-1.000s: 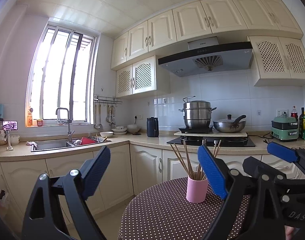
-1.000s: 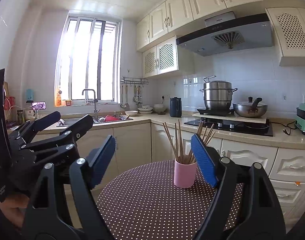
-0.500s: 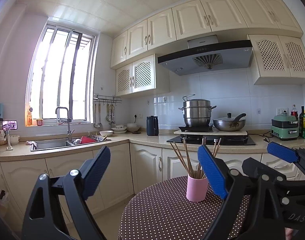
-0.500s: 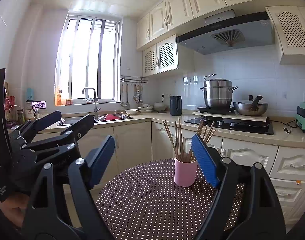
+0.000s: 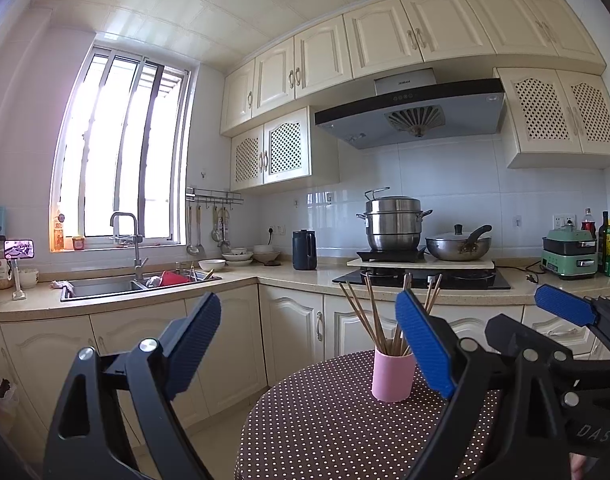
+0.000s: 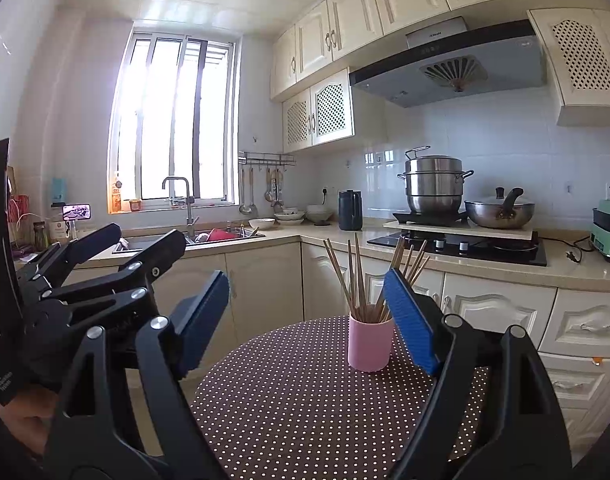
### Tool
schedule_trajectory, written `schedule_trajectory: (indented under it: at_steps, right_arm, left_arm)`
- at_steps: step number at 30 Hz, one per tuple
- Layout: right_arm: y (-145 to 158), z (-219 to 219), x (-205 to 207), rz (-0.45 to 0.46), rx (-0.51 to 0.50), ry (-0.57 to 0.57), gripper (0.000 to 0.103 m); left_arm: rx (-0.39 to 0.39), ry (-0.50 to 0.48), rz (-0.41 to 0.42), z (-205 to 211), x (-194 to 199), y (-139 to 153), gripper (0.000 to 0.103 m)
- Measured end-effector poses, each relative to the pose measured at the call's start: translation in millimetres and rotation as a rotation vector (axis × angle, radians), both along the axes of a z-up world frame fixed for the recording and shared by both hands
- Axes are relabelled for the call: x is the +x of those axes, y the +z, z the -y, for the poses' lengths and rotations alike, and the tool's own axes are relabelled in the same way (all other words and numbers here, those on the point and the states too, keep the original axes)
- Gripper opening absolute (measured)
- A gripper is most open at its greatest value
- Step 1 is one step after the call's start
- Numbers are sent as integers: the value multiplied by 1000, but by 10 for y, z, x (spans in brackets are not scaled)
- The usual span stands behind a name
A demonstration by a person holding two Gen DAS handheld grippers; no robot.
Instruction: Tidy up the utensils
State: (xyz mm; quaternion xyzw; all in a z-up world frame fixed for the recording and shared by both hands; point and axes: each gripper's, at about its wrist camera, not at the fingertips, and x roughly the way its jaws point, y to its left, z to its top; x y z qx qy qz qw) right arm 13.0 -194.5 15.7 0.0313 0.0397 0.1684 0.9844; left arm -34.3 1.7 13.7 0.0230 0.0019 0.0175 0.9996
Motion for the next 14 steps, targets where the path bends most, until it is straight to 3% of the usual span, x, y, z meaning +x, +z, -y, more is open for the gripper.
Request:
schedule_trajectory:
  at_steps: [14]
  right_arm:
    - [-135,97,225,-56,24,-14,80]
  left_arm:
    - [-12,5,-52,13,271,-148,88]
